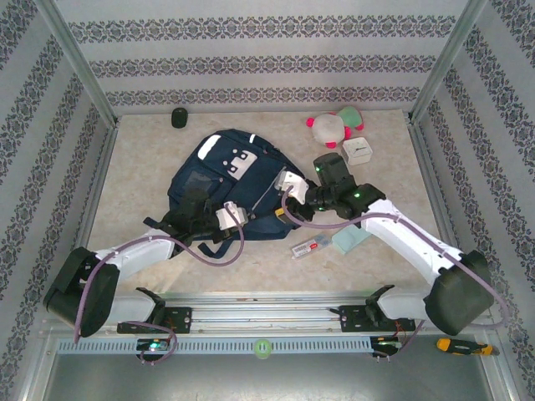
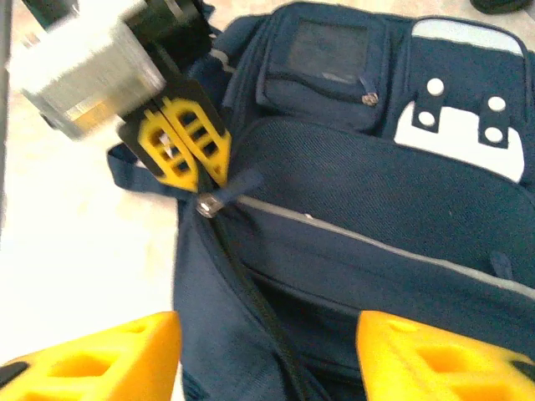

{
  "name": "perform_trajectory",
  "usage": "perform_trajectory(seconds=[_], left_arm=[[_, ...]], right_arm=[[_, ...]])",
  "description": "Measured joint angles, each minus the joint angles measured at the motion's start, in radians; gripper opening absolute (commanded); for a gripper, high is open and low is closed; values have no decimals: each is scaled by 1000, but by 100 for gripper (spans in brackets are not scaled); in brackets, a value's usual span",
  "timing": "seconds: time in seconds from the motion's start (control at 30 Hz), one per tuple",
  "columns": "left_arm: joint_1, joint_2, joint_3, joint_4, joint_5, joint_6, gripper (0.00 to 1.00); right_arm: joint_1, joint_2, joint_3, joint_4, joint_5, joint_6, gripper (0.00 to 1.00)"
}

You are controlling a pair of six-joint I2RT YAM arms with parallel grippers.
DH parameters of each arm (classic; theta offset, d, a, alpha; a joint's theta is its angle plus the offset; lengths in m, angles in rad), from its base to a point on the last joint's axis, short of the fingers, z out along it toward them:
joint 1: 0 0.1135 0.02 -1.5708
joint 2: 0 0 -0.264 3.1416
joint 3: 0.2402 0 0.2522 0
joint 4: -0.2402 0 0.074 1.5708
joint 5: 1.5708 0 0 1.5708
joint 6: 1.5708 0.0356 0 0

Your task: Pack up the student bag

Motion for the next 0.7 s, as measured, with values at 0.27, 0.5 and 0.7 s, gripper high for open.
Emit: perform_trajectory(seconds=[0.27,0.5,0.7], left_arm=[[-1,3,-86,198,4,-19,0],[-7,3,-90,243,0,-22,0],[-8,3,-90,253,-9,-26,0]], right_arm=[[116,170,128,17,114,454,62],[188,310,209,-10,267,698,64],[255,372,281,-60,423,777,55]])
